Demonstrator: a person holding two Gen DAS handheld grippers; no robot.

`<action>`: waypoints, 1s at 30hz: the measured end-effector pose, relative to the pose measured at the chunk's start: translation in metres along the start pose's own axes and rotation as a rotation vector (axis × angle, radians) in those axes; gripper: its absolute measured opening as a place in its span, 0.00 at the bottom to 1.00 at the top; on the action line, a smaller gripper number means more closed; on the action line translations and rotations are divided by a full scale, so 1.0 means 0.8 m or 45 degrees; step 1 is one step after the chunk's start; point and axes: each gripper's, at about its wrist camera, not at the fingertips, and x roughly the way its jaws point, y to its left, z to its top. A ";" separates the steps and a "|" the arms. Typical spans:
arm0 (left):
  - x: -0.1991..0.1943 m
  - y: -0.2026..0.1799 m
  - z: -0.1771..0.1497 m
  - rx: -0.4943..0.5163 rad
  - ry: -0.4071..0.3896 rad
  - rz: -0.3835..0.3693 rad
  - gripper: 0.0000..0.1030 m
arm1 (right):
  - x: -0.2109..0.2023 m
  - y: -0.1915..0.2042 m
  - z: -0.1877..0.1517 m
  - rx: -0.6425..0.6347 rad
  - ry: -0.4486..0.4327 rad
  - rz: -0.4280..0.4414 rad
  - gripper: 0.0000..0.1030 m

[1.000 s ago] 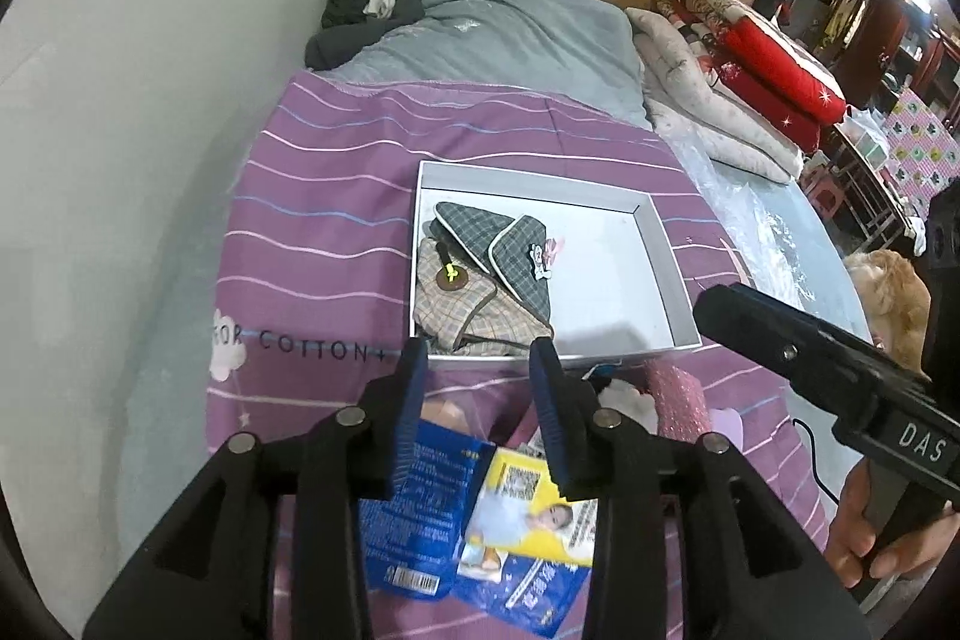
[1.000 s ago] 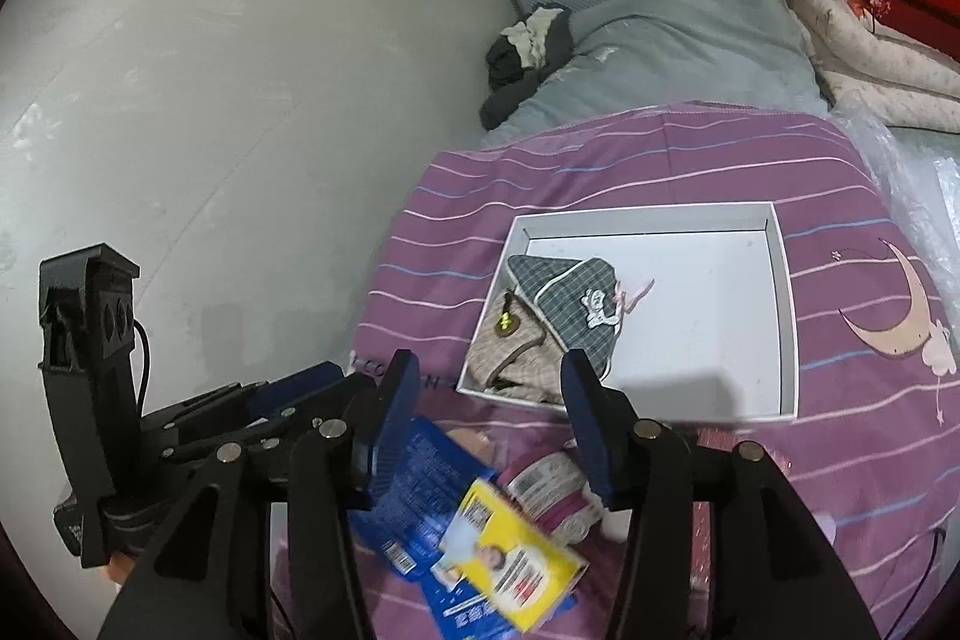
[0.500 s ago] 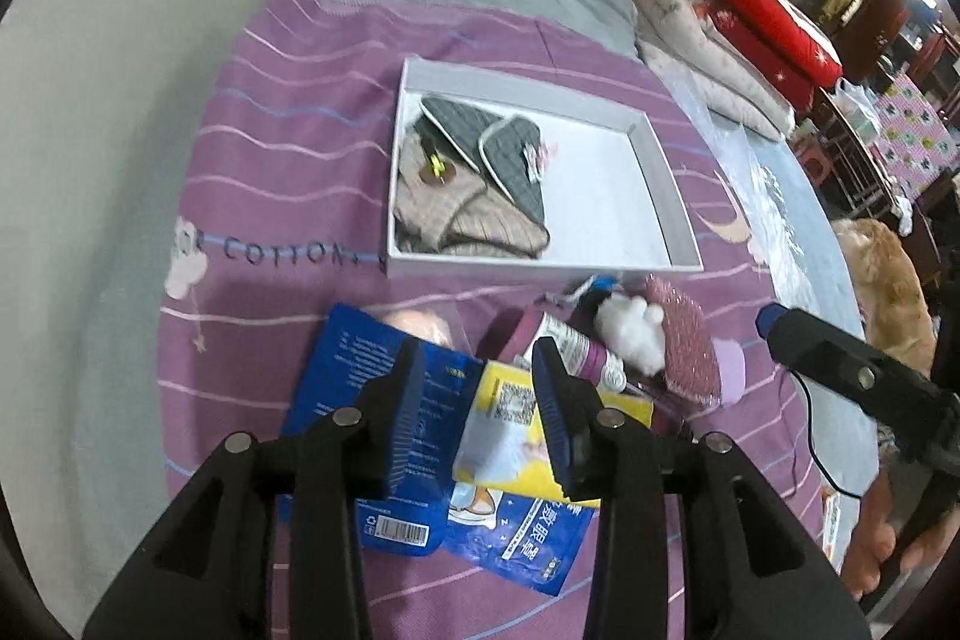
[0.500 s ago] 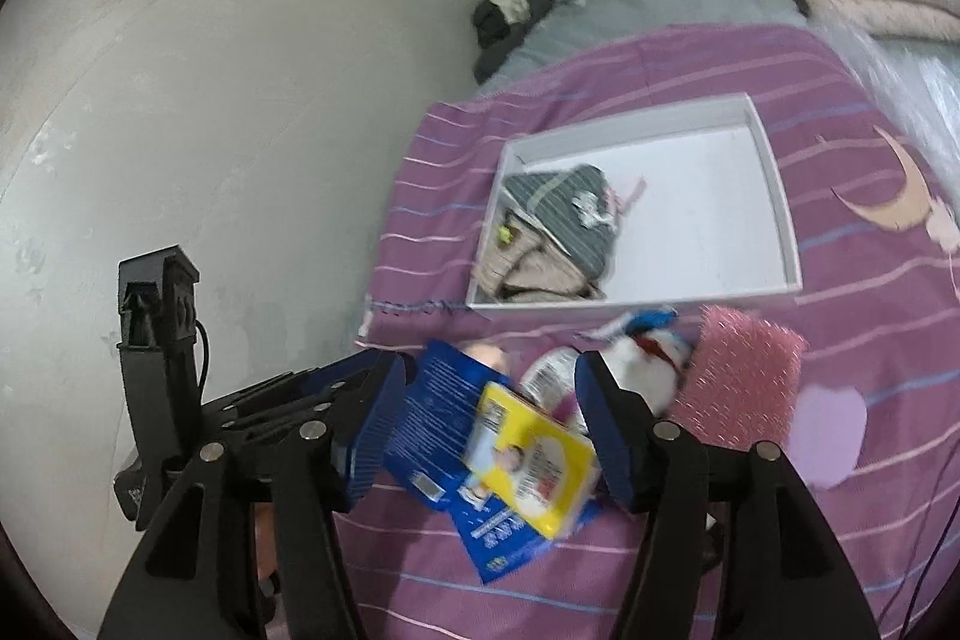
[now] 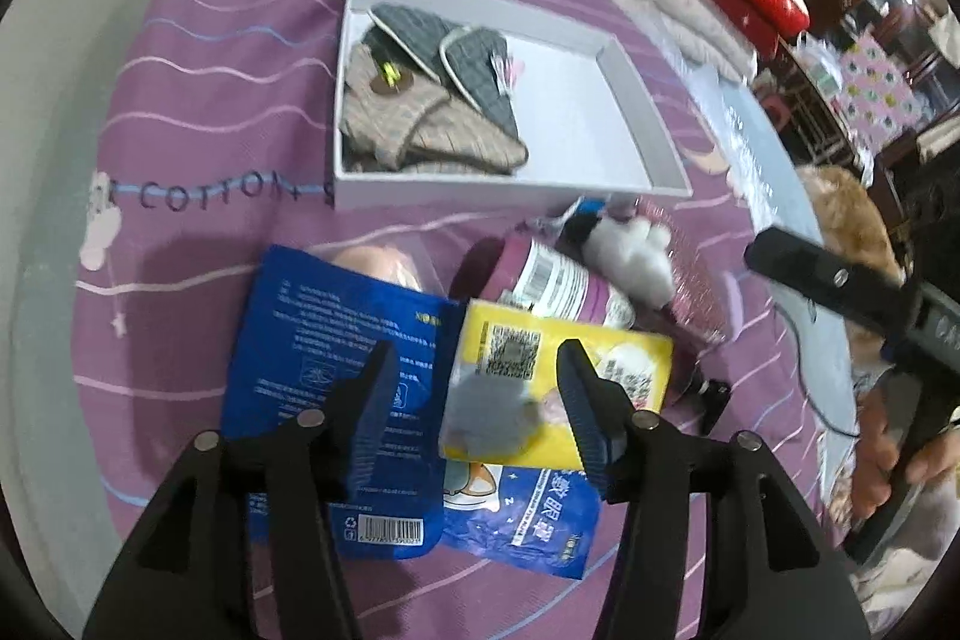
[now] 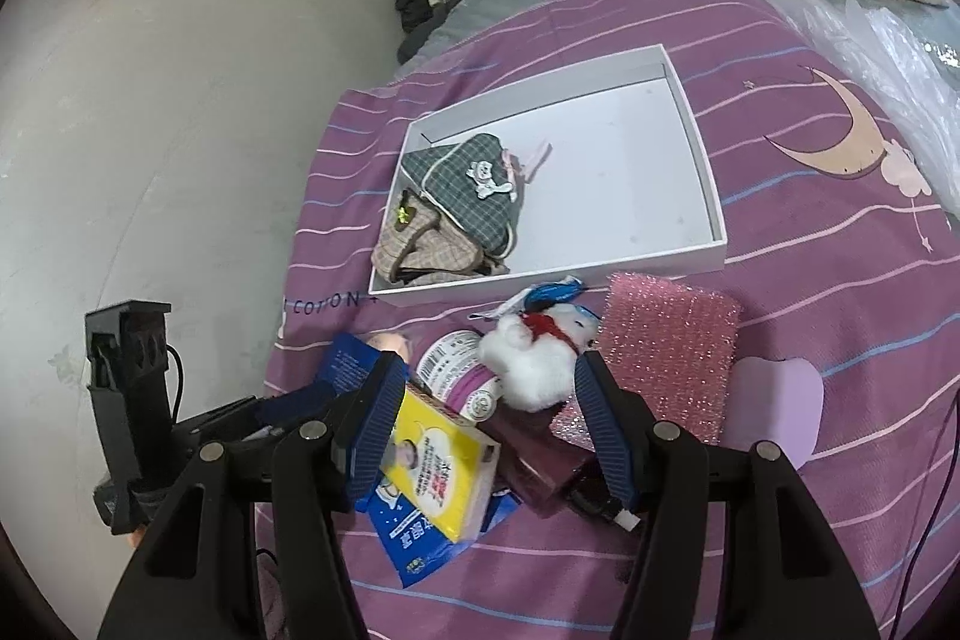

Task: Organize soft objects
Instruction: 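Grasp the yellow wipes package with the left tool while the right tool grasps the white plush dog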

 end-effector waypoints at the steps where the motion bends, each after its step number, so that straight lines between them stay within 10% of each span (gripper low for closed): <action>1: 0.005 0.000 0.000 0.005 0.013 0.007 0.54 | 0.001 -0.001 0.000 0.001 0.003 -0.003 0.58; 14: 0.039 0.006 -0.010 0.023 0.138 -0.174 0.45 | 0.052 0.001 -0.004 -0.057 -0.013 -0.037 0.58; 17: 0.049 -0.002 -0.012 0.056 0.181 -0.097 0.24 | 0.065 0.000 -0.007 -0.099 -0.026 -0.116 0.58; 24: 0.043 -0.010 -0.011 0.084 0.157 -0.036 0.13 | 0.087 -0.002 -0.012 -0.169 -0.023 -0.217 0.57; 26: 0.043 -0.014 -0.012 0.083 0.151 -0.032 0.12 | 0.086 -0.008 -0.010 -0.124 -0.025 -0.207 0.41; 30: 0.033 -0.013 -0.013 0.087 0.128 -0.001 0.10 | 0.081 -0.016 -0.009 -0.087 -0.018 -0.169 0.38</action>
